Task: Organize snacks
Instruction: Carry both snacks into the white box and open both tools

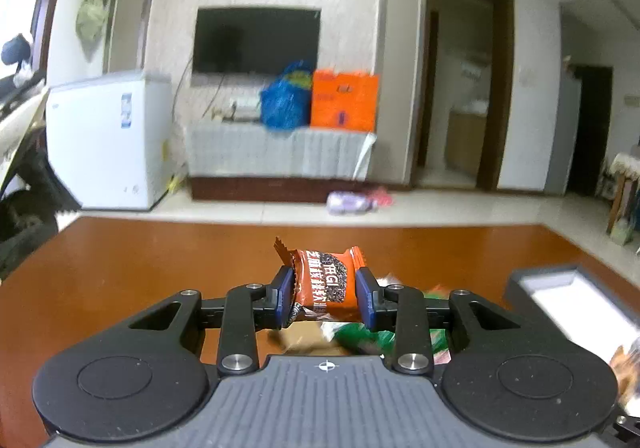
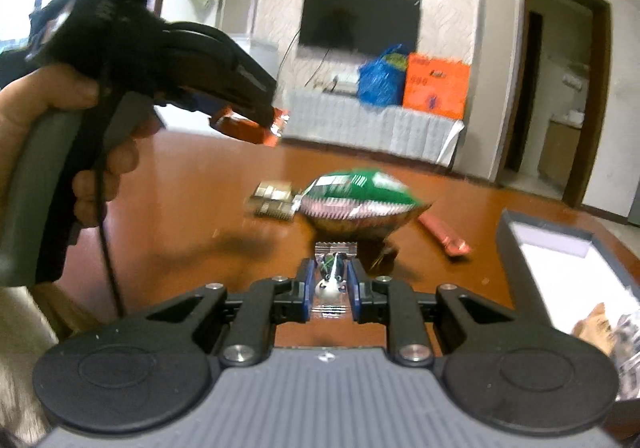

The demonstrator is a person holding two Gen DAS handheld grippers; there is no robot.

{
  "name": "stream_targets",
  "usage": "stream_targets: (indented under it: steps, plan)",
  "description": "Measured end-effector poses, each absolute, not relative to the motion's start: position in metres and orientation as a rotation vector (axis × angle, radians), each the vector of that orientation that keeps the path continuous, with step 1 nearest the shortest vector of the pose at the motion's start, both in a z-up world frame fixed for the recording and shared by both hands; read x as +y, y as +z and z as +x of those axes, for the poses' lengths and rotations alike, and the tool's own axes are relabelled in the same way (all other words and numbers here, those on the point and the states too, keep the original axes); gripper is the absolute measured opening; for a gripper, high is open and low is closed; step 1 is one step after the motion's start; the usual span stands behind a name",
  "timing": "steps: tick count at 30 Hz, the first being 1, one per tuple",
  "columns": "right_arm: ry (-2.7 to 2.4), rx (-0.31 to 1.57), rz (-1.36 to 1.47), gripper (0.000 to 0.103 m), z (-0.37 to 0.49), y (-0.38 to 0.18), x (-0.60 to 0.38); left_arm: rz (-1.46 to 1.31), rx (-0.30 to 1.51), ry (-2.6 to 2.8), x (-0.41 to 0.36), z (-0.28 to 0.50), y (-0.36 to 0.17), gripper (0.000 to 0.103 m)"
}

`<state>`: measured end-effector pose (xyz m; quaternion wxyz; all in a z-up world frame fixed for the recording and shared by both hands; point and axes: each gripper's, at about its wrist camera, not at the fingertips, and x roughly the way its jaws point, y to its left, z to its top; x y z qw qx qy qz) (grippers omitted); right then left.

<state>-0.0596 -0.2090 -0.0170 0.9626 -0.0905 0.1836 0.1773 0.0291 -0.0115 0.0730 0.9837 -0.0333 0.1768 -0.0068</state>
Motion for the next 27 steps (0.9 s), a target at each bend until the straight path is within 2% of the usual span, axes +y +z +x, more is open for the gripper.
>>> stream_targets:
  steps: [13, 27]
  plan:
    - [0.08, 0.228, 0.053, 0.018, -0.015, 0.028, -0.285, -0.06, 0.302, -0.22, -0.103, 0.051, 0.091, 0.034]
    - [-0.172, 0.276, 0.336, 0.019, 0.072, 0.03, -0.404, 0.042, 0.365, -0.362, -0.212, 0.117, 0.033, 0.034]
